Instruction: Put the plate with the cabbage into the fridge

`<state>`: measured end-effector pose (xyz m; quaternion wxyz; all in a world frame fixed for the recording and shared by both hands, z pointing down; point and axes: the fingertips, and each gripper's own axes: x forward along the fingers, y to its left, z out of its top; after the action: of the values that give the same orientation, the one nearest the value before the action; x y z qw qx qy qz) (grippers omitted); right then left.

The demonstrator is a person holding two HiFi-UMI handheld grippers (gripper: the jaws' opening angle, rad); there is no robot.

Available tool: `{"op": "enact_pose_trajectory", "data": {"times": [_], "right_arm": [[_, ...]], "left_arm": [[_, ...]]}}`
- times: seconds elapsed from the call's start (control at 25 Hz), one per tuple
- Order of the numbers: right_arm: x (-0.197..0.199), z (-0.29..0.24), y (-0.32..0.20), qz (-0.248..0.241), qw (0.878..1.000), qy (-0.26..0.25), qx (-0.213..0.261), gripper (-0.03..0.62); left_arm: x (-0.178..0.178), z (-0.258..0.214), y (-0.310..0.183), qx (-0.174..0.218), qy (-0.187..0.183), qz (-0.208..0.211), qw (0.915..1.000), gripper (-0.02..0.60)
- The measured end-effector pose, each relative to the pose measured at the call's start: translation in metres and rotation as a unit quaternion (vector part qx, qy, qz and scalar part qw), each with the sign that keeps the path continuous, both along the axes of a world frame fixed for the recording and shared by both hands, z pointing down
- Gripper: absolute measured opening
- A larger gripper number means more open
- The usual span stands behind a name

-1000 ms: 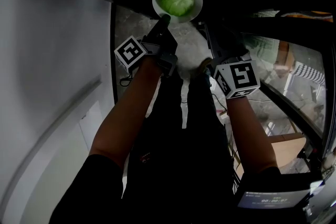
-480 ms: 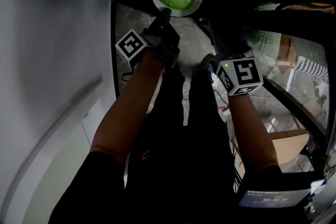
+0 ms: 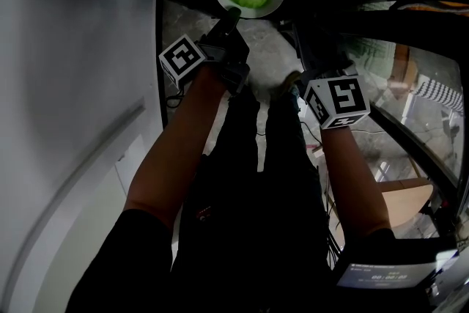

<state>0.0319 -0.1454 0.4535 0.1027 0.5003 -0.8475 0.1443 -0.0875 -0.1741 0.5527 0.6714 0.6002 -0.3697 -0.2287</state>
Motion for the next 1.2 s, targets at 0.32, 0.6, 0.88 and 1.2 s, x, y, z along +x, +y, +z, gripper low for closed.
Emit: {"op": "enact_pose_trajectory", "data": {"times": [0.32, 0.6, 0.88, 1.2], "right_arm": [[-0.002, 0.004, 0.002, -0.004, 1.0, 0.004, -0.001, 0.006], [-0.006, 0.005, 0.007, -0.005, 1.0, 0.004, -0.003, 0.006], [-0.006, 0.009, 0.013, -0.004, 1.0, 0.008, -0.005, 0.006], [-0.006, 0.013, 0.018, -0.003, 1.0, 0.006, -0.008, 0.006]], "left_arm": [[-0.005, -0.005, 0.007, 0.021, -0.014, 0.02, 0.9995, 0.029], [-0.013, -0.016, 0.018, 0.1, -0.182, 0.09, 0.9741, 0.029], [-0.015, -0.032, 0.018, 0.278, -0.492, 0.179, 0.8051, 0.026], [0.002, -0.02, 0.02, 0.319, -0.539, 0.209, 0.7513, 0.005]]}}
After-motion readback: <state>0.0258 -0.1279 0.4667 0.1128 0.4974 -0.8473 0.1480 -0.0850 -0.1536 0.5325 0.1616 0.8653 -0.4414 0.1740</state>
